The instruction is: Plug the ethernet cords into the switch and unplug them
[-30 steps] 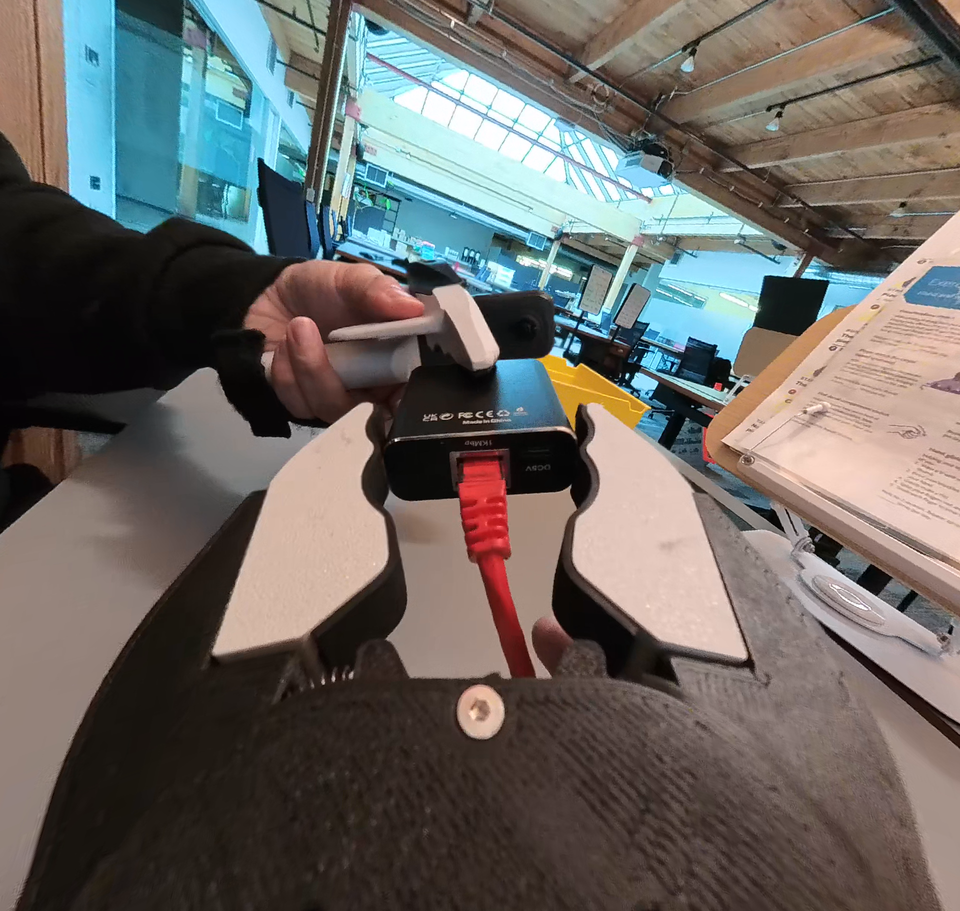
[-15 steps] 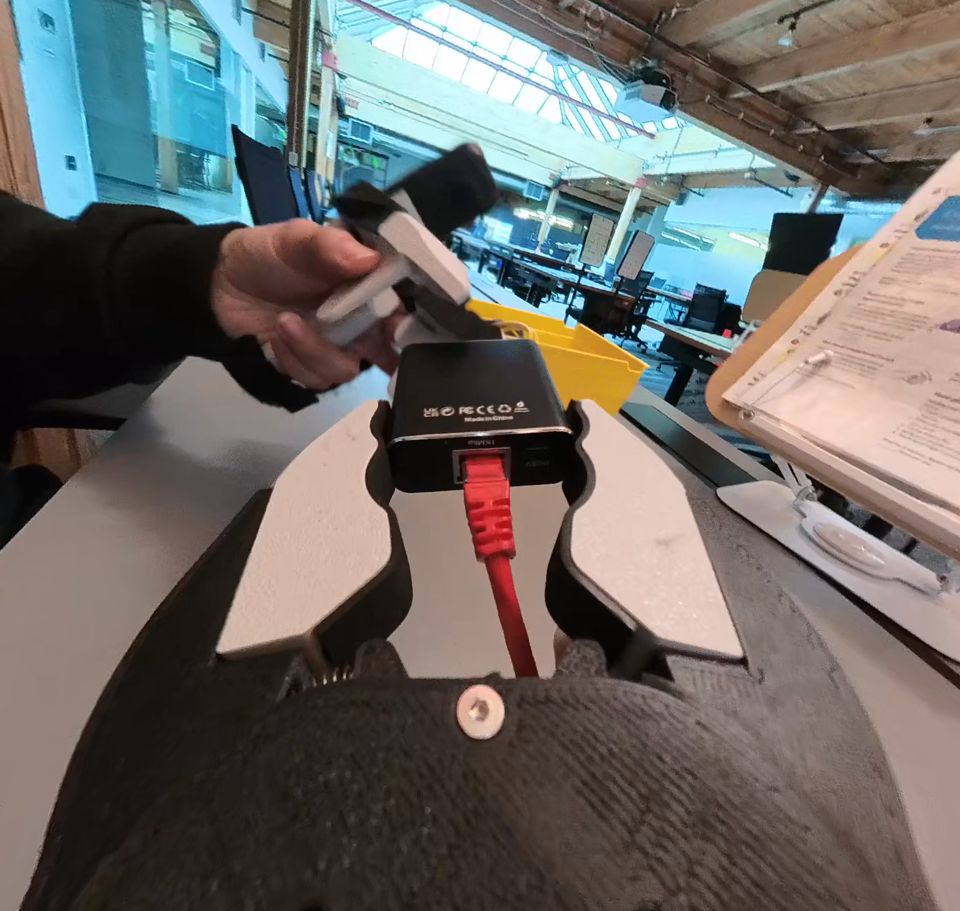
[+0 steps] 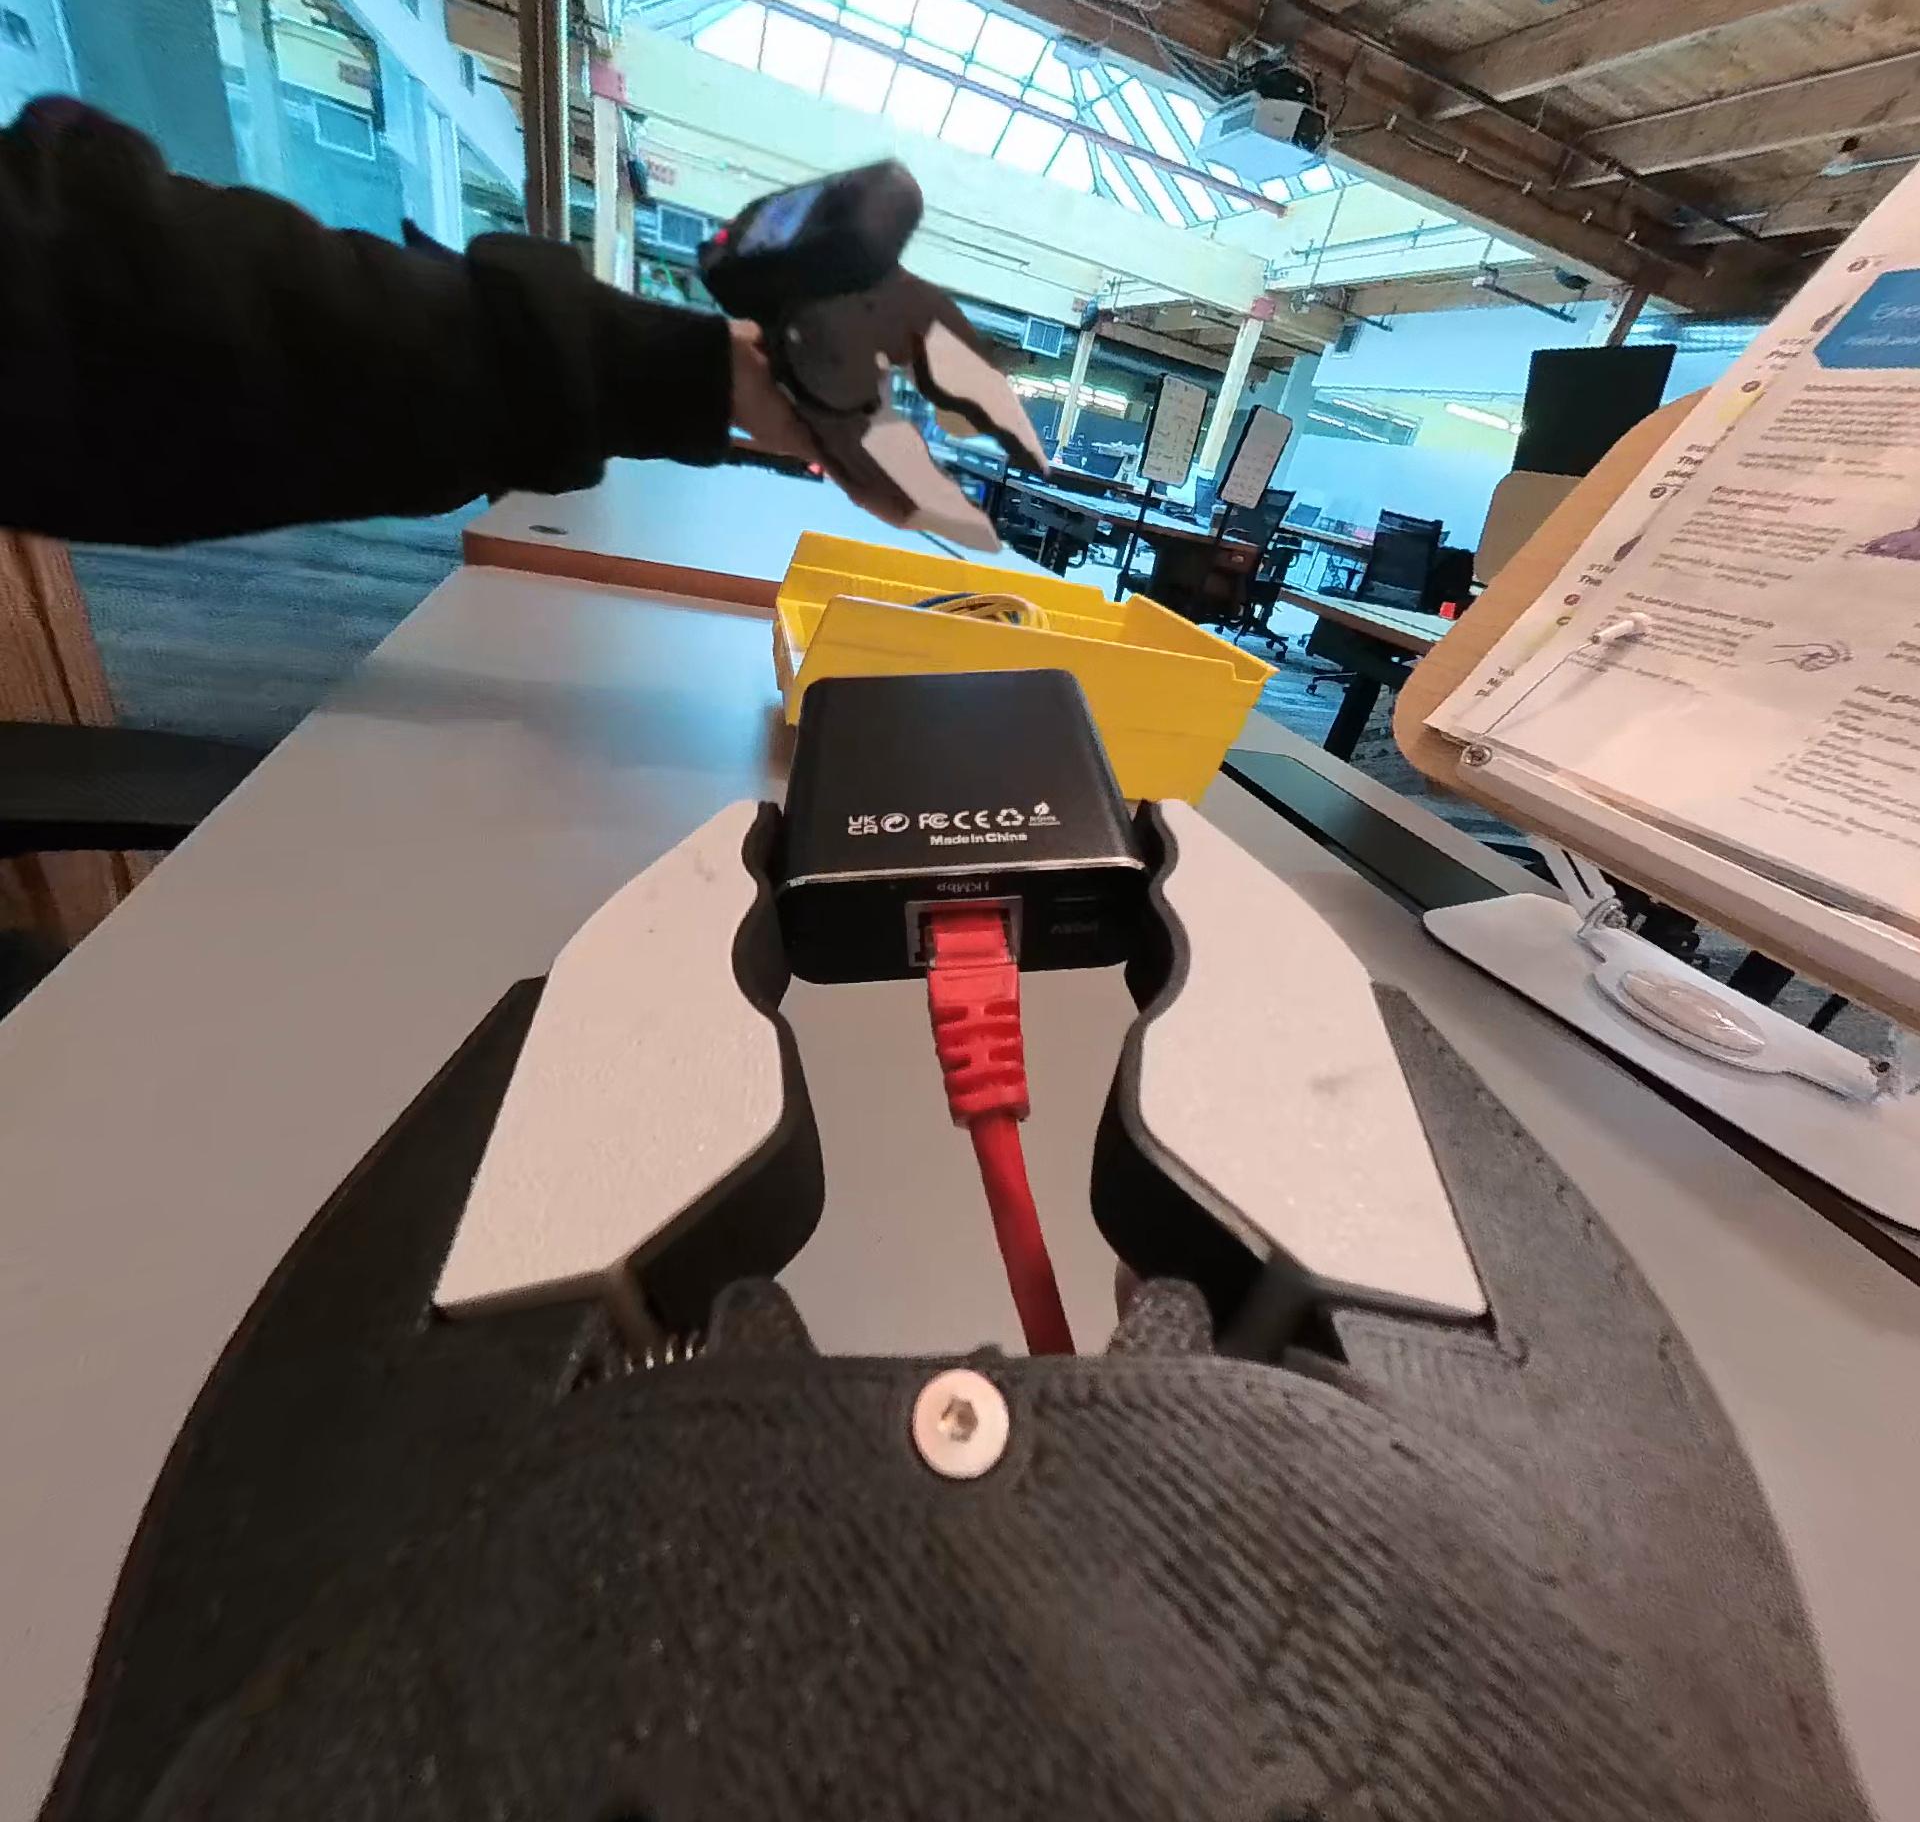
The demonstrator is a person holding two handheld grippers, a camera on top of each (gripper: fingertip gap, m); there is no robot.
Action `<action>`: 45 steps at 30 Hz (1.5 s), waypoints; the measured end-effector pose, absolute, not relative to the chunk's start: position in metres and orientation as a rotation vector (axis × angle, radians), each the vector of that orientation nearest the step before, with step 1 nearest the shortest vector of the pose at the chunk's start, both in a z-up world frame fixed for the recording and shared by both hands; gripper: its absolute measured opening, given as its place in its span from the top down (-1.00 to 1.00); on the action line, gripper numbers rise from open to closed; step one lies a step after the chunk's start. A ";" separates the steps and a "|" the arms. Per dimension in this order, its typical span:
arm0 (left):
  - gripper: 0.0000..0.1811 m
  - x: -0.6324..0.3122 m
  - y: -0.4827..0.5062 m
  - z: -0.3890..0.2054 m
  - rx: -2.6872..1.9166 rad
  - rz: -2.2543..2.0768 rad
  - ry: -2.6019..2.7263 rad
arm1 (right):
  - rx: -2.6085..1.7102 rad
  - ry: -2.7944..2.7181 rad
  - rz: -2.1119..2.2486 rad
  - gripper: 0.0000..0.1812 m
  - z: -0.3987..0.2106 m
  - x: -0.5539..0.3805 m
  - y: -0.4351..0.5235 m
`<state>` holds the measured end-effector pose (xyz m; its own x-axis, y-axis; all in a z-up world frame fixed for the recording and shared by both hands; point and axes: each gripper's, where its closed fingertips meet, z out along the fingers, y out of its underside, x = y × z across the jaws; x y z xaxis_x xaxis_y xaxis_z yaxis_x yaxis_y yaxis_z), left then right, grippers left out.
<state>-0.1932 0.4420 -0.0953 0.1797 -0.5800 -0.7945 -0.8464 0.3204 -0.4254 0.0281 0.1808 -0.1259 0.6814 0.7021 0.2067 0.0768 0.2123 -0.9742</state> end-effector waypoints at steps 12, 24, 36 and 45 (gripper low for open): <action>0.78 -0.191 0.490 -0.187 -1.426 0.593 2.037 | -1.306 -0.770 0.529 0.29 -0.132 0.029 0.172; 0.95 -0.238 0.492 -0.022 -1.459 0.595 1.462 | -1.287 -0.729 0.526 0.29 -0.128 0.037 0.170; 0.95 -0.242 0.384 0.132 -1.555 0.201 1.059 | -1.225 -0.684 0.562 0.30 -0.117 0.044 0.164; 0.95 -0.200 0.306 0.175 -1.483 0.099 1.022 | -1.120 -0.639 0.646 0.30 -0.101 0.055 0.151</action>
